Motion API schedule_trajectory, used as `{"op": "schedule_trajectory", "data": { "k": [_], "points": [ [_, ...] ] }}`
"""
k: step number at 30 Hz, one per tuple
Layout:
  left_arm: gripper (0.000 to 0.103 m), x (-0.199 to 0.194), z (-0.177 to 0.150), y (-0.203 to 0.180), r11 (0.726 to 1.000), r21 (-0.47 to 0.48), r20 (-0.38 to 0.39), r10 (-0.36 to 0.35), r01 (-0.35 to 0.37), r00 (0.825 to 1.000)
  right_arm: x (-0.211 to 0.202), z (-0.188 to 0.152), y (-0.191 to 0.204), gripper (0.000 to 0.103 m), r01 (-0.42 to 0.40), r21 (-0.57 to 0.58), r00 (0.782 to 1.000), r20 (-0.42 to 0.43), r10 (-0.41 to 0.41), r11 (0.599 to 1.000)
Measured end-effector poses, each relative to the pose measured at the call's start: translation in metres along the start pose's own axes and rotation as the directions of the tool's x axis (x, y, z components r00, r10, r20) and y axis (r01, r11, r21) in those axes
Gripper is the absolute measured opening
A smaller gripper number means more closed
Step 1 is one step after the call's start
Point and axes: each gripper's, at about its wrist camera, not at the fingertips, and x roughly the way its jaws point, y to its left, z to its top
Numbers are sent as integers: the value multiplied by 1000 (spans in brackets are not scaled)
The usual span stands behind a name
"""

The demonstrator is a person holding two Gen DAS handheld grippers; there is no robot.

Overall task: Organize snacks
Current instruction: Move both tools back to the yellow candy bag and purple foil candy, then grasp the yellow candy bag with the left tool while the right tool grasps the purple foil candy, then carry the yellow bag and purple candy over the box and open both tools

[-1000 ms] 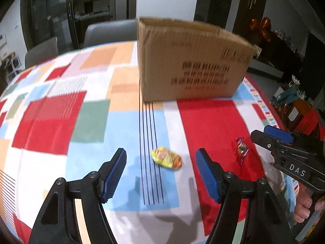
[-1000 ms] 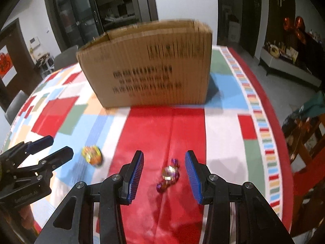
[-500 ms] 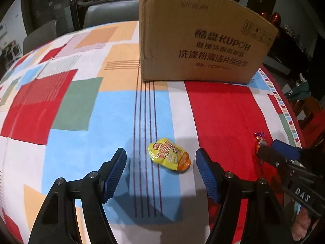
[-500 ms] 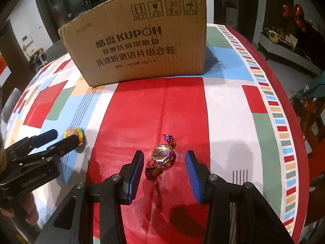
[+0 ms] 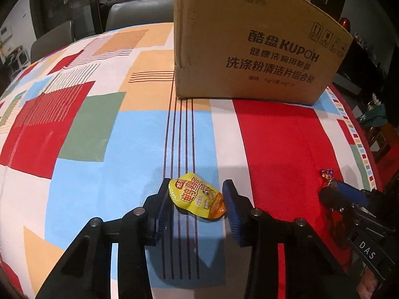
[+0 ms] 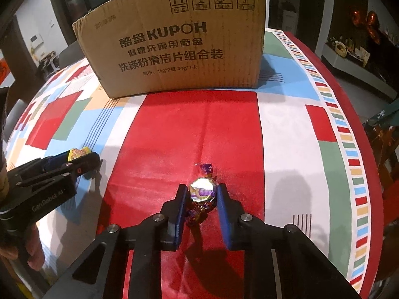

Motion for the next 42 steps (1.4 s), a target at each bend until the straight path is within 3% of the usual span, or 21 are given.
{"op": "schedule_trajectory", "data": {
  "k": [12, 21, 31, 42],
  "points": [
    [40, -23, -6, -9, 997, 12, 10, -78, 77, 997, -20, 1, -2, 24, -50, 12, 998, 43, 50, 999],
    [40, -72, -5, -26, 993, 72, 108, -100, 92, 989, -56, 5, -4, 24, -91, 23, 988, 126, 88, 996],
    [40, -121, 20, -33, 989, 112, 227, -117, 94, 967, -93, 29, 1, 24, -112, -10, 965, 237, 112, 994],
    [40, -155, 61, -42, 986, 155, 347, -115, 64, 931, -130, 76, 1, 24, -117, -41, 922, 367, 124, 992]
  ]
}}
